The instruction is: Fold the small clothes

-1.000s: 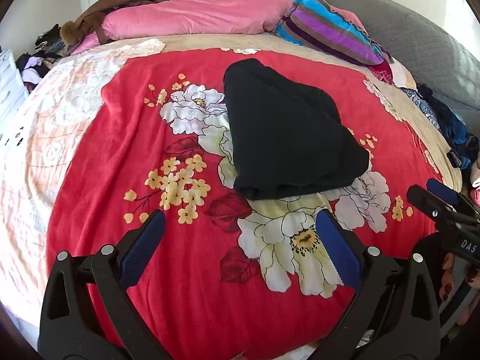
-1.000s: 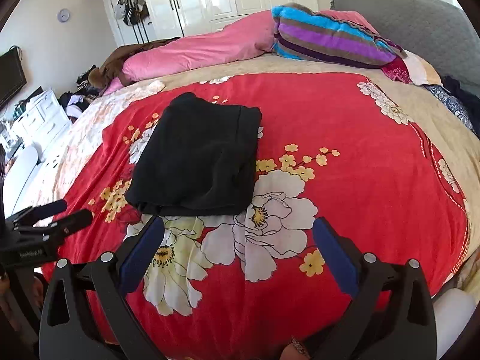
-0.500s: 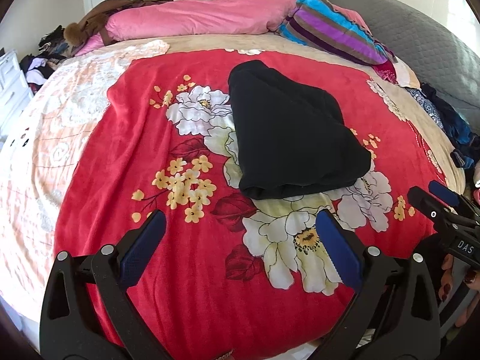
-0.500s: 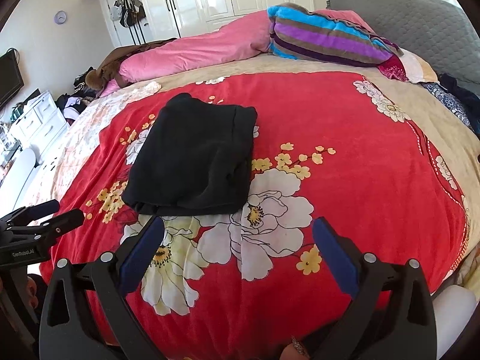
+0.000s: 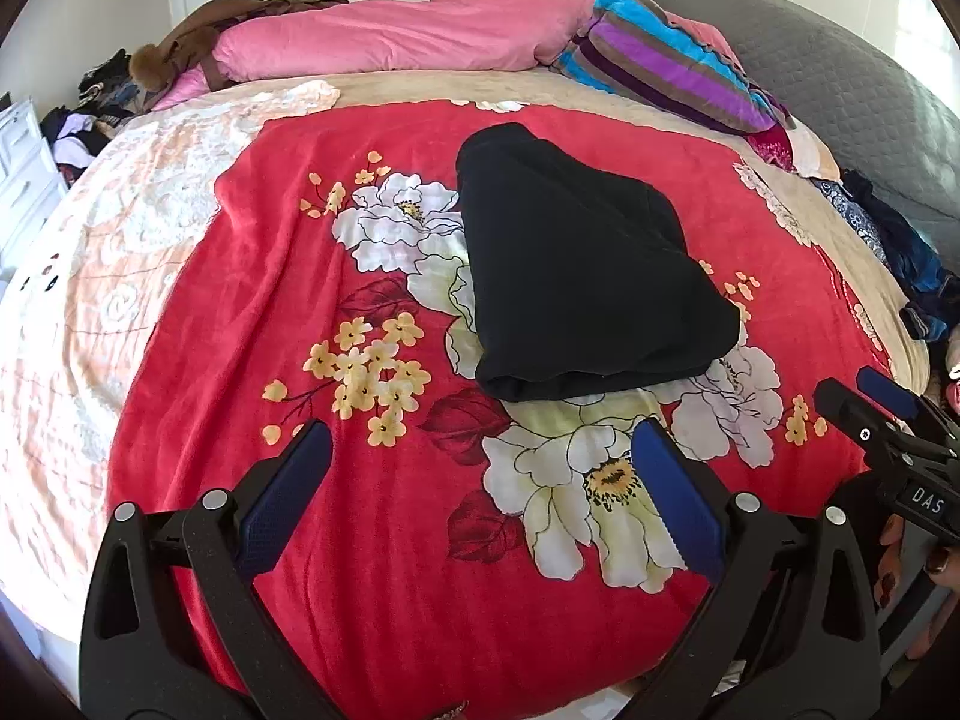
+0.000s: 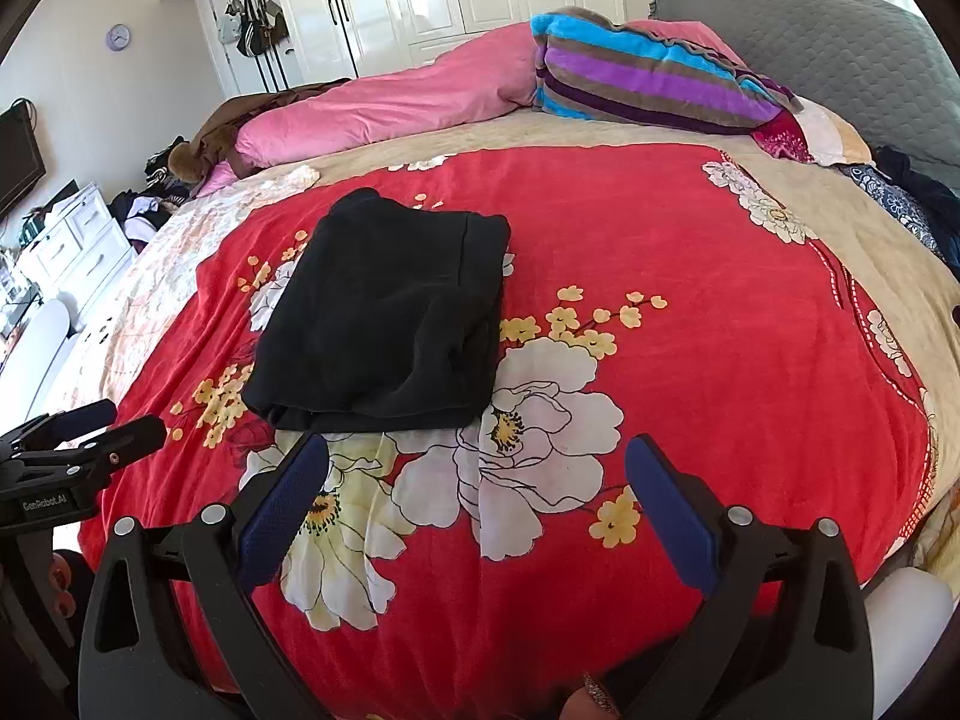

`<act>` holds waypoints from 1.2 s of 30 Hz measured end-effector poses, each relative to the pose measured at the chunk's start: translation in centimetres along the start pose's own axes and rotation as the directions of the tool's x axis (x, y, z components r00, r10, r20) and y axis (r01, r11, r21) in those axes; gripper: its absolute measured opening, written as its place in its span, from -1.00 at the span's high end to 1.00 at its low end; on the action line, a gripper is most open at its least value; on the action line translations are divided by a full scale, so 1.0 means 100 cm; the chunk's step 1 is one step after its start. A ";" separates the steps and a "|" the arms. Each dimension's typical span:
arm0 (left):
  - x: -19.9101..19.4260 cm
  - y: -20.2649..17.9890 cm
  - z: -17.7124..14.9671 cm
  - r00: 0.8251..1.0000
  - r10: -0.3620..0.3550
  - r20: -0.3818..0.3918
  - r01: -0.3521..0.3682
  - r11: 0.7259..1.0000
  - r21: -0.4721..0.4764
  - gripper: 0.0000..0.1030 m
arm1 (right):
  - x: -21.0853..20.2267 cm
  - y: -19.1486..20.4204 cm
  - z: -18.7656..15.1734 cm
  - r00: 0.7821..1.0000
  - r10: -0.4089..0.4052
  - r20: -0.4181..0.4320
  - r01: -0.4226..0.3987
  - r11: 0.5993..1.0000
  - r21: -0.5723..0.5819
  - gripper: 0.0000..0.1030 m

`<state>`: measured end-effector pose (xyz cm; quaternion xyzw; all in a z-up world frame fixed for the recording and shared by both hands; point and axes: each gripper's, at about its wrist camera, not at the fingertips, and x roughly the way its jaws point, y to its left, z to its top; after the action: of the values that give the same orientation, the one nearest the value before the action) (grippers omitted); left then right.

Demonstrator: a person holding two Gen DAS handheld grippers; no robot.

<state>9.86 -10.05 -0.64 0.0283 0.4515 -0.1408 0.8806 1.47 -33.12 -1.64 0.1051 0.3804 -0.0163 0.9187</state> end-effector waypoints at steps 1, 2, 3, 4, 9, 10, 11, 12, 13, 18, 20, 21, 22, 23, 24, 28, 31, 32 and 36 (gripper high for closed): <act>0.000 0.000 0.000 1.000 0.003 -0.002 -0.003 1.000 -0.003 -0.82 | 0.000 0.000 0.000 1.000 -0.001 -0.001 0.001 1.000 0.000 -0.91; 0.000 0.001 0.000 1.000 0.004 -0.002 -0.004 1.000 -0.003 -0.82 | 0.000 0.000 0.000 1.000 -0.003 -0.002 0.003 1.000 0.000 -0.91; 0.000 0.001 0.001 1.000 0.006 -0.001 -0.006 1.000 -0.004 -0.82 | -0.001 0.000 0.000 1.000 -0.003 -0.003 0.003 1.000 -0.001 -0.91; 0.000 0.001 0.001 1.000 0.005 -0.001 -0.005 1.000 -0.006 -0.82 | -0.001 0.000 0.000 1.000 -0.004 -0.002 0.004 1.000 -0.001 -0.91; 0.000 0.002 0.001 1.000 0.003 -0.004 -0.003 1.000 -0.011 -0.82 | -0.001 0.000 0.000 1.000 -0.006 0.000 0.006 1.000 -0.006 -0.91; 0.000 0.002 0.001 1.000 0.004 -0.004 -0.004 1.000 -0.011 -0.82 | -0.001 0.000 0.000 1.000 -0.008 0.000 0.008 1.000 -0.007 -0.91; 0.000 0.002 0.001 1.000 0.003 -0.003 -0.003 1.000 -0.011 -0.82 | -0.001 0.001 0.001 1.000 -0.008 -0.001 0.008 1.000 -0.008 -0.91; 0.000 0.002 0.001 1.000 0.004 -0.002 -0.004 1.000 -0.010 -0.82 | -0.001 0.001 0.001 1.000 -0.008 -0.001 0.008 1.000 -0.008 -0.91; 0.000 0.002 0.001 1.000 0.006 -0.001 -0.006 1.000 -0.009 -0.82 | -0.001 0.001 0.001 1.000 -0.009 -0.001 0.009 1.000 -0.007 -0.91; -0.001 0.001 0.001 1.000 0.006 0.002 -0.006 1.000 -0.011 -0.82 | -0.001 0.001 0.001 1.000 -0.009 -0.002 0.009 1.000 -0.008 -0.91; -0.001 0.002 0.001 1.000 0.004 0.002 -0.004 1.000 -0.010 -0.82 | -0.002 0.001 0.001 1.000 -0.011 -0.001 0.011 1.000 -0.009 -0.91; -0.001 0.002 0.001 1.000 0.004 0.001 -0.004 1.000 -0.012 -0.82 | -0.001 0.001 0.001 1.000 -0.009 0.000 0.009 1.000 -0.008 -0.91; -0.001 0.002 0.001 1.000 0.004 0.002 -0.004 1.000 -0.010 -0.82 | -0.001 0.001 0.001 1.000 -0.010 0.001 0.010 1.000 -0.008 -0.91; -0.001 0.001 0.001 1.000 0.005 0.002 -0.005 1.000 -0.009 -0.82 | -0.001 0.001 0.001 1.000 -0.011 0.000 0.011 1.000 -0.008 -0.91; -0.001 0.001 0.001 1.000 0.005 0.003 -0.005 1.000 -0.010 -0.82 | -0.001 0.001 0.001 1.000 -0.010 -0.001 0.010 1.000 -0.008 -0.91; -0.001 0.002 0.001 1.000 0.006 0.005 -0.006 1.000 -0.006 -0.82 | -0.002 0.001 0.001 1.000 -0.011 -0.001 0.011 1.000 -0.007 -0.91; -0.001 0.002 0.001 1.000 0.006 0.003 -0.006 1.000 -0.007 -0.82 | -0.001 0.001 0.001 1.000 -0.010 0.000 0.010 1.000 -0.008 -0.91; -0.001 0.002 0.001 1.000 0.008 0.004 -0.008 1.000 -0.006 -0.82 | -0.001 0.001 0.001 1.000 -0.011 -0.001 0.011 1.000 -0.008 -0.91; -0.001 0.002 0.001 1.000 0.007 0.001 -0.007 1.000 -0.008 -0.82 | -0.001 0.001 0.001 1.000 -0.011 -0.001 0.011 1.000 -0.008 -0.91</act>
<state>9.93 -9.80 -0.50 0.0264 0.4514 -0.1362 0.8815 1.44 -33.05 -1.47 0.0993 0.3816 -0.0198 0.9188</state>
